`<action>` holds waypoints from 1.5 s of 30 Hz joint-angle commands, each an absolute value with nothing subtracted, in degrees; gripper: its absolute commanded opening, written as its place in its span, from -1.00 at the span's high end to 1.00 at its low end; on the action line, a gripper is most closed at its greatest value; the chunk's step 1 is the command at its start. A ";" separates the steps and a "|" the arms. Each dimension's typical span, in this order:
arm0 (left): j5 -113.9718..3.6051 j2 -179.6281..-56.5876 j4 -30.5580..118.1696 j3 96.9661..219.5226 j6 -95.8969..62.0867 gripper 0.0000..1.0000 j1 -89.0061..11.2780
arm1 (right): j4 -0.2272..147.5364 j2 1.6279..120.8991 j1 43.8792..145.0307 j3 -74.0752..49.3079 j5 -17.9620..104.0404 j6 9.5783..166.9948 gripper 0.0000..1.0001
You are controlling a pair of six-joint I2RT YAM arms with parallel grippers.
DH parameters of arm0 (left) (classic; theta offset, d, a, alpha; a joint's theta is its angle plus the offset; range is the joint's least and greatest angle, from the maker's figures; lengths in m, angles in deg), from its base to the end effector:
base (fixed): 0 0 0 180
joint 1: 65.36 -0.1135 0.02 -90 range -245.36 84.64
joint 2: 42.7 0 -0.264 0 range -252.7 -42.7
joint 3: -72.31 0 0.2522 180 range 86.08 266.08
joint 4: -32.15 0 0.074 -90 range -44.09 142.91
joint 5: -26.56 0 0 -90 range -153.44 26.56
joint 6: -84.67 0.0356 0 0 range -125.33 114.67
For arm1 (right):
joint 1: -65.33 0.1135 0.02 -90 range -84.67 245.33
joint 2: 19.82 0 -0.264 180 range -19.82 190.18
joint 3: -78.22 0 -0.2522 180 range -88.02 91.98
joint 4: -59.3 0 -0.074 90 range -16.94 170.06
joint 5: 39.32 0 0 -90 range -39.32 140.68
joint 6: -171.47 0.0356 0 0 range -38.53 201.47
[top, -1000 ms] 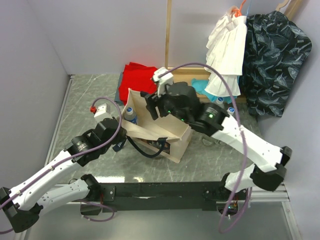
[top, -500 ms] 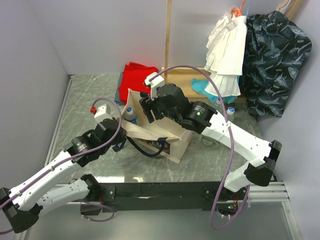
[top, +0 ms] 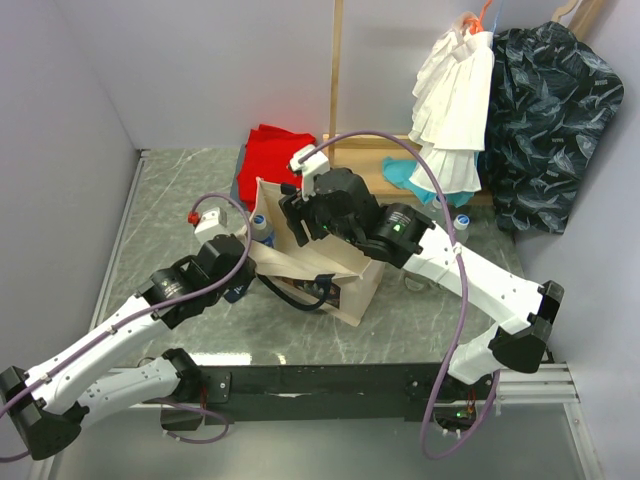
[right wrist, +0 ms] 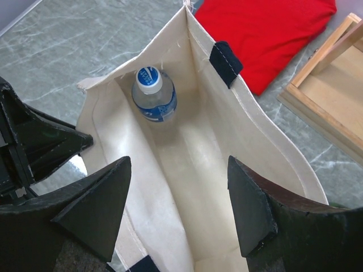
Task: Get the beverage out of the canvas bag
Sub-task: Take out the drink from the canvas bag.
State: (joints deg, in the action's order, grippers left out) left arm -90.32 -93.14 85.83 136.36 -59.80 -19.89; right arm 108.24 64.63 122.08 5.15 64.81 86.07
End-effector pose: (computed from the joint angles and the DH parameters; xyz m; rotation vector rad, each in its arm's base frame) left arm 0.1362 -0.1155 0.3083 -0.4175 2.1786 -0.4471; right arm 0.1853 0.2667 0.4243 -0.7553 1.8993 0.4267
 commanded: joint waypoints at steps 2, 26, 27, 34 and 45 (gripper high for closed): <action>-90.60 -92.54 85.28 137.84 -58.85 0.58 -19.75 | 105.32 63.68 121.93 4.79 65.62 85.25 -0.52; -92.18 -90.08 86.60 136.52 -60.52 0.59 -19.75 | 103.64 70.61 121.93 8.13 61.58 84.55 -0.52; -92.10 -90.16 86.60 136.44 -60.96 0.59 -19.75 | 103.47 70.88 121.93 8.31 61.49 84.46 -0.52; -91.04 -90.60 85.28 135.64 -61.22 0.60 -19.75 | 102.06 75.10 121.84 8.57 61.05 83.41 -0.53; -90.87 -91.22 84.93 136.00 -61.14 0.60 -19.75 | 101.89 82.66 121.32 14.46 60.88 82.00 -0.53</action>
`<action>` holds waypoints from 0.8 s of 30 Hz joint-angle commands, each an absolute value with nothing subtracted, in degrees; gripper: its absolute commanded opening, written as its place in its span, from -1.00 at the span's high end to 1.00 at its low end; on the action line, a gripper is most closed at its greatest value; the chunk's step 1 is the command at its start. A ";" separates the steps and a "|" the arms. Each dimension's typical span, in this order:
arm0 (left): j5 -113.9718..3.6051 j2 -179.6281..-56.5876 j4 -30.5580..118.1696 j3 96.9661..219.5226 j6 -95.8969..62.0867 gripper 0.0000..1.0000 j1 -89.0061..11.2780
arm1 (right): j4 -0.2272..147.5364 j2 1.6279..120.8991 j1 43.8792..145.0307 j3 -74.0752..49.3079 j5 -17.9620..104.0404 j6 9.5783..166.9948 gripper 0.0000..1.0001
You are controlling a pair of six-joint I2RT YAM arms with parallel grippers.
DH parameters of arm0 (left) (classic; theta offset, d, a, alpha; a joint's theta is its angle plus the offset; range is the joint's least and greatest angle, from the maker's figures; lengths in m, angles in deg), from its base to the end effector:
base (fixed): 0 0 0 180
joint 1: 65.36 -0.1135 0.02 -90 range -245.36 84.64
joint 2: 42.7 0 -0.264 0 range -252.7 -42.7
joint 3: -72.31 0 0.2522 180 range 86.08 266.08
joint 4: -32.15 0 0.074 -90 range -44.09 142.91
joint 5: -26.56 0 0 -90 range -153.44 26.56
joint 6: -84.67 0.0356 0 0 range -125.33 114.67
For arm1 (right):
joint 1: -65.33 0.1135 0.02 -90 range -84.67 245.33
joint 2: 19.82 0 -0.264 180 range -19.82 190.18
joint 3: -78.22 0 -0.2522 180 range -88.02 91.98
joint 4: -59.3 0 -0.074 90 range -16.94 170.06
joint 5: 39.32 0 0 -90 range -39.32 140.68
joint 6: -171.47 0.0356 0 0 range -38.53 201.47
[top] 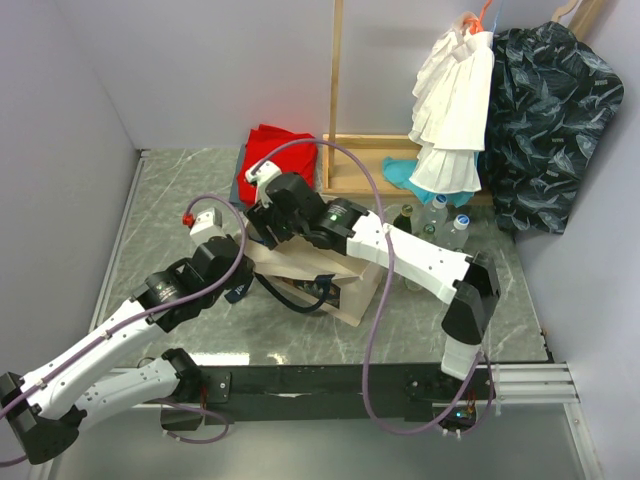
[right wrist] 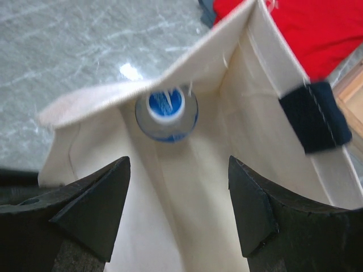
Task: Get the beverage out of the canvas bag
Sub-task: Take out the drink from the canvas bag.
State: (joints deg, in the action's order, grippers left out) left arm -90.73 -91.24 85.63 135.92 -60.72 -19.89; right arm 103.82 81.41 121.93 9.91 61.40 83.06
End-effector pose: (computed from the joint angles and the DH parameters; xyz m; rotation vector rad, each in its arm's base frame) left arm 0.1319 -0.1108 0.3113 -0.4433 2.1497 -0.4751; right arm 0.2311 0.3384 0.3572 -0.9088 1.9801 0.3835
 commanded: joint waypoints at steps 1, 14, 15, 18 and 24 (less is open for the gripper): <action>-90.95 -91.39 84.93 136.00 -61.05 0.60 -19.75 | 101.71 82.84 121.23 14.64 60.09 82.00 -0.53; -91.39 -90.69 85.64 136.44 -61.05 0.58 -19.75 | 102.15 87.14 116.57 20.08 43.22 82.00 -0.52; -91.31 -91.04 85.55 136.52 -60.87 0.58 -19.75 | 103.02 87.58 116.57 20.70 43.64 82.00 -0.53; -91.31 -91.57 85.55 136.79 -60.61 0.59 -19.75 | 104.08 88.72 116.57 22.02 43.39 82.00 -0.52; -92.27 -92.01 85.64 136.88 -60.87 0.59 -19.75 | 106.19 91.36 116.48 24.56 41.10 82.00 -0.52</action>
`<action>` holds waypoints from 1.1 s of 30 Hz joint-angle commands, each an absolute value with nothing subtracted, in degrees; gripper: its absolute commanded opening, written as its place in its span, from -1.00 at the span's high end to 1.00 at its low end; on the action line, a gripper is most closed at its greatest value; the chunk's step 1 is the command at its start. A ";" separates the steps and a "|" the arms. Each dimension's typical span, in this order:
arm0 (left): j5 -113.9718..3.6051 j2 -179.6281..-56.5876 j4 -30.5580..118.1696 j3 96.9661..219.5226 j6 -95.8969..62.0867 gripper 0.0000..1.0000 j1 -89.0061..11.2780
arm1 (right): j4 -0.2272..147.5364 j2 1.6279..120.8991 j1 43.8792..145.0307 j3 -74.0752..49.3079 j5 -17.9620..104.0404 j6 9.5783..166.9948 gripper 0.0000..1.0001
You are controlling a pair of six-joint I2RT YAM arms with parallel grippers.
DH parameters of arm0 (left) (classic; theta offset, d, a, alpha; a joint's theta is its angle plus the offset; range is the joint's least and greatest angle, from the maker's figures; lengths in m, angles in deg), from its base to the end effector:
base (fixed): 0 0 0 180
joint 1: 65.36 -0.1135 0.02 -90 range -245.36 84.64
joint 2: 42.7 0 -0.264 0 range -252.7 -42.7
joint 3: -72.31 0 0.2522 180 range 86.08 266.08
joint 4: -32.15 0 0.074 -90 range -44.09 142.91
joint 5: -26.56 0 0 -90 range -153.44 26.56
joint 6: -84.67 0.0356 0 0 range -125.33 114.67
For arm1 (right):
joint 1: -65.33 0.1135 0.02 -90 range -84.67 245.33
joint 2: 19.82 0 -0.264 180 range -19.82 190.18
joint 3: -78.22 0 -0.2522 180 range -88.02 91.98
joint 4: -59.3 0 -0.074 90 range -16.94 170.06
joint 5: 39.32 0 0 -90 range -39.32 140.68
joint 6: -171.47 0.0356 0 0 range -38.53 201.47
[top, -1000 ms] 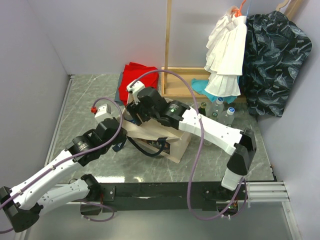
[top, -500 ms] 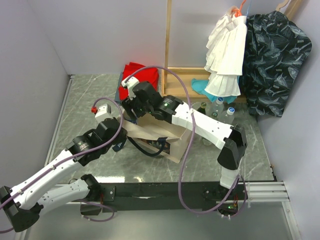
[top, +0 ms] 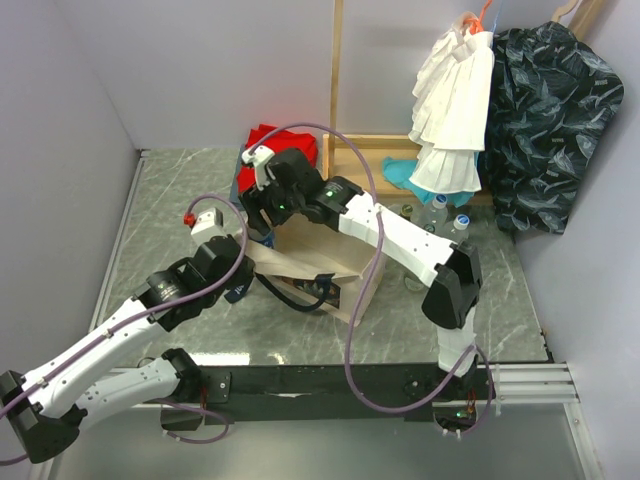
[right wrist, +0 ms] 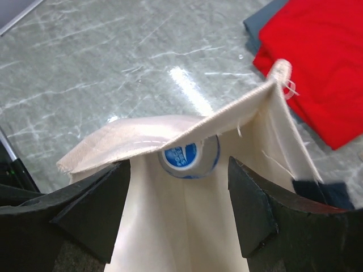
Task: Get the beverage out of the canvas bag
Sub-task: Take out the drink from the canvas bag.
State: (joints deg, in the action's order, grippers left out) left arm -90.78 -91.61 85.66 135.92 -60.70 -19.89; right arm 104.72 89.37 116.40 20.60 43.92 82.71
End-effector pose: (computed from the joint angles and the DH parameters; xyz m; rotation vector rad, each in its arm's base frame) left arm 0.1328 -0.1117 0.3103 -0.4421 2.1546 -0.4680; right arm 0.2763 0.3487 0.3621 -0.9922 1.9658 0.6519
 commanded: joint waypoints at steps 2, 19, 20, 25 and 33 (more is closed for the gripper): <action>-92.36 -92.10 85.46 137.05 -60.70 0.59 -19.75 | 107.59 92.59 116.48 26.15 40.40 80.50 -0.47; -92.97 -92.54 86.07 137.32 -60.34 0.56 -19.75 | 107.60 95.84 116.57 26.77 40.13 80.07 -0.40; -93.06 -92.45 86.08 137.32 -60.34 0.56 -19.75 | 107.60 96.02 116.66 26.77 40.13 80.07 -0.40; -92.80 -92.53 85.90 137.49 -60.26 0.56 -19.75 | 105.58 95.76 116.48 25.62 41.10 80.15 -0.40; -92.89 -92.36 86.16 137.14 -60.52 0.57 -19.75 | 104.08 95.76 116.39 26.67 40.92 80.59 -0.40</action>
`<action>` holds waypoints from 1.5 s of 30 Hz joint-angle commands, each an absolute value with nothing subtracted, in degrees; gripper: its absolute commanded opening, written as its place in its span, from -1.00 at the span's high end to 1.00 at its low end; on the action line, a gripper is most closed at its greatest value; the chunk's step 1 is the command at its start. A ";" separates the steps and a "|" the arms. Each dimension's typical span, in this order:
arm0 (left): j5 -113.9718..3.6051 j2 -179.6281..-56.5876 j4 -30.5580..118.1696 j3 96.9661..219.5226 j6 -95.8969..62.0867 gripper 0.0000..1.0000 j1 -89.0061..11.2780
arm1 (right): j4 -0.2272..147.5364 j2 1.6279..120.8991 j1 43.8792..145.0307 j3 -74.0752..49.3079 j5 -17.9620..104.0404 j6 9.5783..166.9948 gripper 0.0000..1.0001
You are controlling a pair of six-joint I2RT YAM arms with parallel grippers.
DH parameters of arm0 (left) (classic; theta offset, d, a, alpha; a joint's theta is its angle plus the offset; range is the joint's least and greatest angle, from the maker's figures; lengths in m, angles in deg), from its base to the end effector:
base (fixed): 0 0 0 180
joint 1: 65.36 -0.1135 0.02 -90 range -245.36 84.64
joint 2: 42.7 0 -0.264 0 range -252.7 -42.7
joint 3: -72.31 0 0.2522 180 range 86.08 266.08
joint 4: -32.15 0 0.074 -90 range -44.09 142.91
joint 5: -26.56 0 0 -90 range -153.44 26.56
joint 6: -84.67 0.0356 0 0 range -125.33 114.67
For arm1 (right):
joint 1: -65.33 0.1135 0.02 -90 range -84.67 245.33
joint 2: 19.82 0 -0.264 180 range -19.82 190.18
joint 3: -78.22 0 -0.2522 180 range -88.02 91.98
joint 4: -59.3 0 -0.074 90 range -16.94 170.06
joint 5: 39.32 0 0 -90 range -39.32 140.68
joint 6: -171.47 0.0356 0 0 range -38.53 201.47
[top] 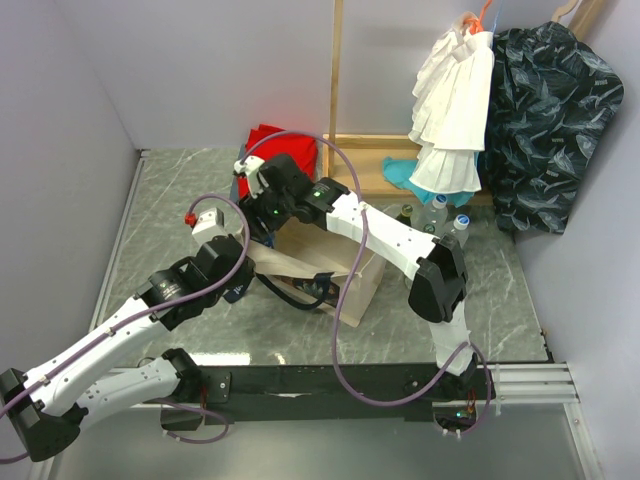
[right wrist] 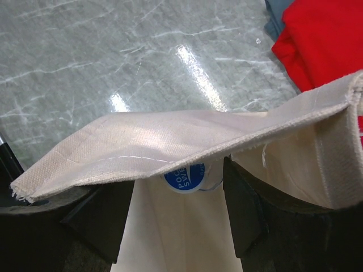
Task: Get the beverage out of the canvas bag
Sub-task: Take out the drink from the canvas bag.
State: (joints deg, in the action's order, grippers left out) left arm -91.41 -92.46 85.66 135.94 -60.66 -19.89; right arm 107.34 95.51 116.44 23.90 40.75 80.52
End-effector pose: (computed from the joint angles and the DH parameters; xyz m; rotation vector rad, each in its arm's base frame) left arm 0.1350 -0.1134 0.3082 -0.4436 2.1592 -0.4455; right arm 0.2886 0.3676 0.3307 -1.0975 2.0236 0.6597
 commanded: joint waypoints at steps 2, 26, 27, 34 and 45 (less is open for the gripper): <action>-92.98 -92.10 86.25 137.14 -60.35 0.56 -19.75 | 104.96 96.72 116.39 27.64 40.84 80.59 -0.37; -93.06 -92.54 86.43 137.32 -60.43 0.56 -19.75 | 107.07 98.57 116.30 28.79 42.24 80.94 0.17; -92.98 -92.45 86.34 137.32 -60.35 0.56 -19.75 | 107.07 98.48 116.39 28.79 42.16 80.77 0.23; -92.80 -92.53 85.81 137.23 -59.91 0.56 -19.75 | 107.25 98.31 116.30 28.44 42.94 80.94 1.00; -92.54 -93.15 85.46 137.49 -59.64 0.56 -19.75 | 104.88 92.60 116.30 24.84 47.07 81.12 1.00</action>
